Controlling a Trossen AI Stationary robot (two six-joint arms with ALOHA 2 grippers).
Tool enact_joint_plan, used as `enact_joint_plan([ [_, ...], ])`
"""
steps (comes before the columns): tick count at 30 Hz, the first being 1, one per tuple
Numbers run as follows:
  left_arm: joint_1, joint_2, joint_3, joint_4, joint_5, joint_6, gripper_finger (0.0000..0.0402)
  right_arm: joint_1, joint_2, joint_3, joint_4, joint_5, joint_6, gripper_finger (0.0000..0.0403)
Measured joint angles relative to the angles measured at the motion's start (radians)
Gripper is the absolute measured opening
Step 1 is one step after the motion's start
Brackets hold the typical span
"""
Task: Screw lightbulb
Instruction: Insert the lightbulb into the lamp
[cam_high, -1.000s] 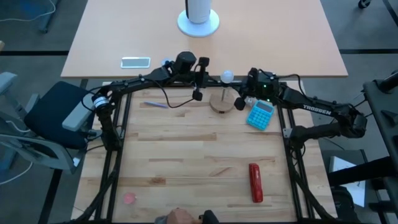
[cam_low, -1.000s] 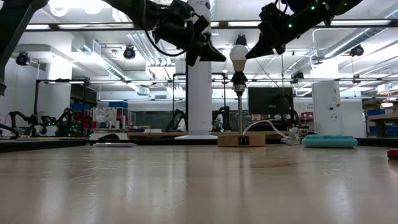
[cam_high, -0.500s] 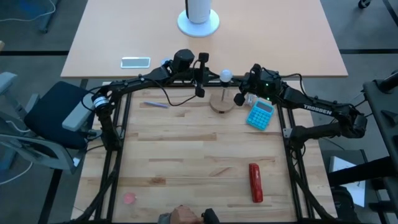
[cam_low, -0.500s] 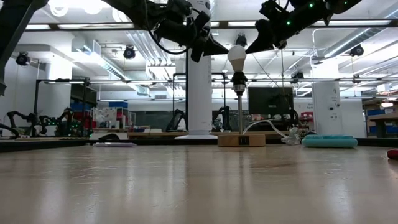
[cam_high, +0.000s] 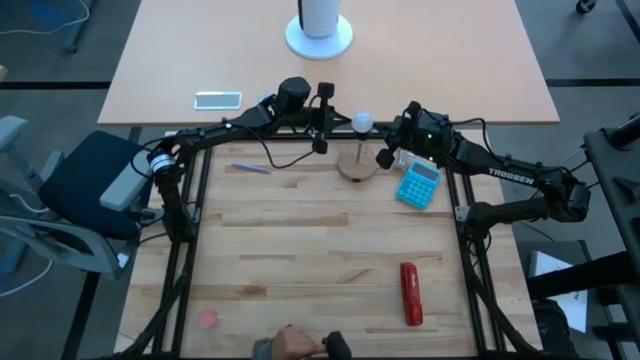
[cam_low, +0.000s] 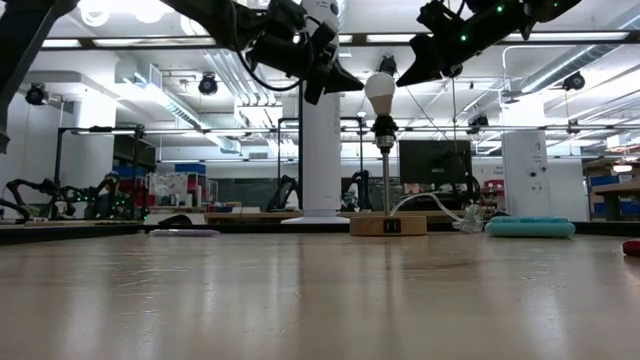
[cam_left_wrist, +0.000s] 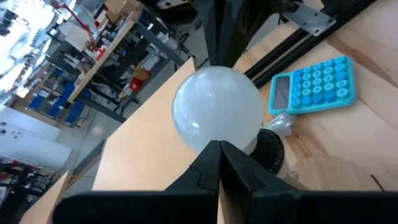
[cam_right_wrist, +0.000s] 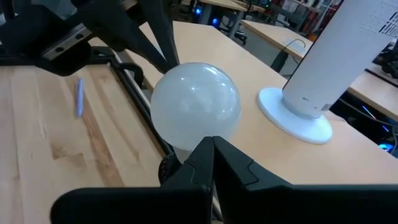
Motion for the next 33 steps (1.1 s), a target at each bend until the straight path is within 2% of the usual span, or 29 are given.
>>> enact_joint_plan([
  [33,0.004,0.022,-0.002,0.095,0.002,-0.123,0.0,-0.033,0.015,0.0,0.047,0.002,0.011,0.0],
])
